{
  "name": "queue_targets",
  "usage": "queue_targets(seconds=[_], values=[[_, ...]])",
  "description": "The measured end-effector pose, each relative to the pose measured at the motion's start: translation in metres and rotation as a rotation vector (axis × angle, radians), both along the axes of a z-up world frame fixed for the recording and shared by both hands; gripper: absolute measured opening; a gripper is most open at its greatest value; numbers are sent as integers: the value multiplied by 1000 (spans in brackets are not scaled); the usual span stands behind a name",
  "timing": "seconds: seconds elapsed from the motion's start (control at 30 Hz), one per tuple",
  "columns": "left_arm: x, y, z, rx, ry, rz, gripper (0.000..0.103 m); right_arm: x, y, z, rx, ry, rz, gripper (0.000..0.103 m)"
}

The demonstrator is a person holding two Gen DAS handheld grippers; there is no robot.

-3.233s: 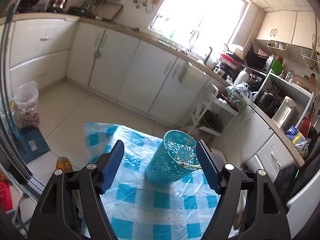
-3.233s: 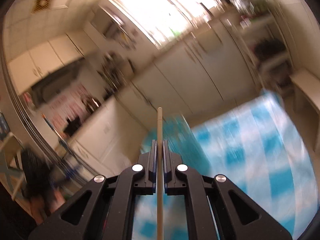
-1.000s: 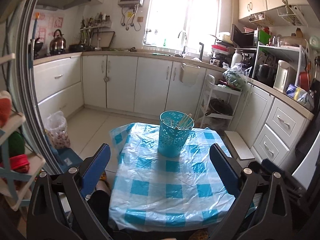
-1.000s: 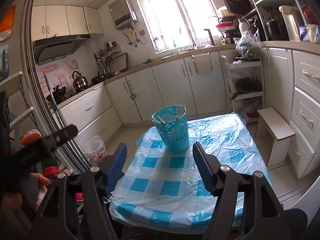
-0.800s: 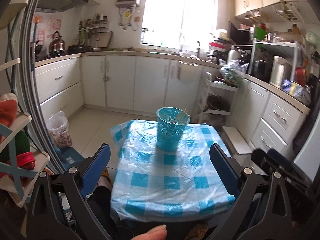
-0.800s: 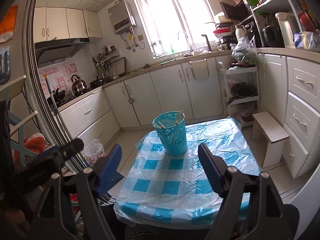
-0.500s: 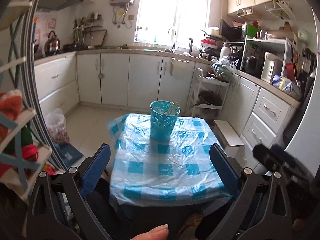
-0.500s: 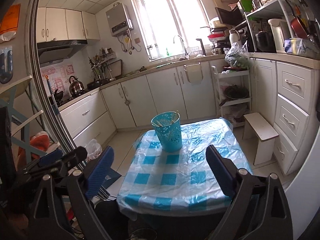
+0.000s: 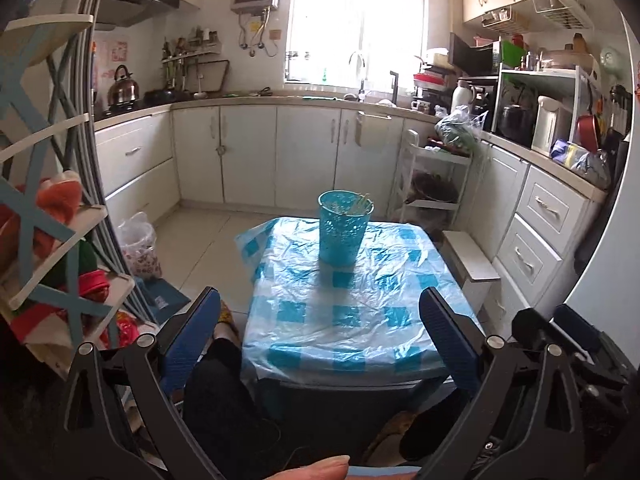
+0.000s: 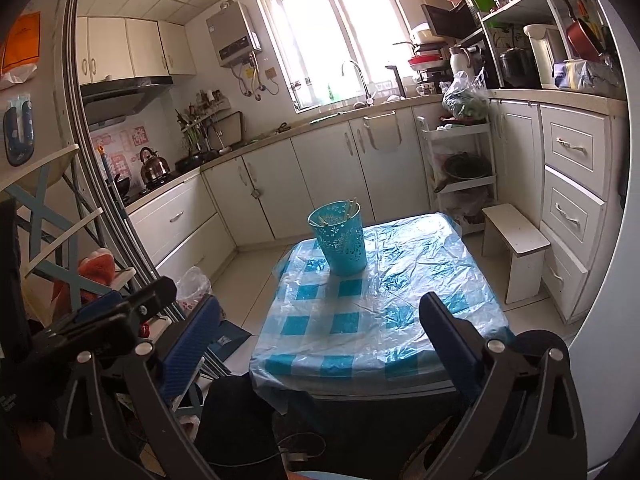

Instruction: Organize utensils

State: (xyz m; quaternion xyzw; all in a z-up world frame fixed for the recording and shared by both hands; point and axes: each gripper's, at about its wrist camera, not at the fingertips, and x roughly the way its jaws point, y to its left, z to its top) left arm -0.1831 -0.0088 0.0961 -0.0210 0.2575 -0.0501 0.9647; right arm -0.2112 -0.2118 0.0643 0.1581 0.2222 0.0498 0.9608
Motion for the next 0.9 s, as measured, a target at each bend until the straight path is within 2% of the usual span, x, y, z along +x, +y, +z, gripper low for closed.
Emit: queue_targets(seconds=[0.9], values=[[-6,0,4,14,0,27,95,-13,0,-1,-1,-2,11,96]])
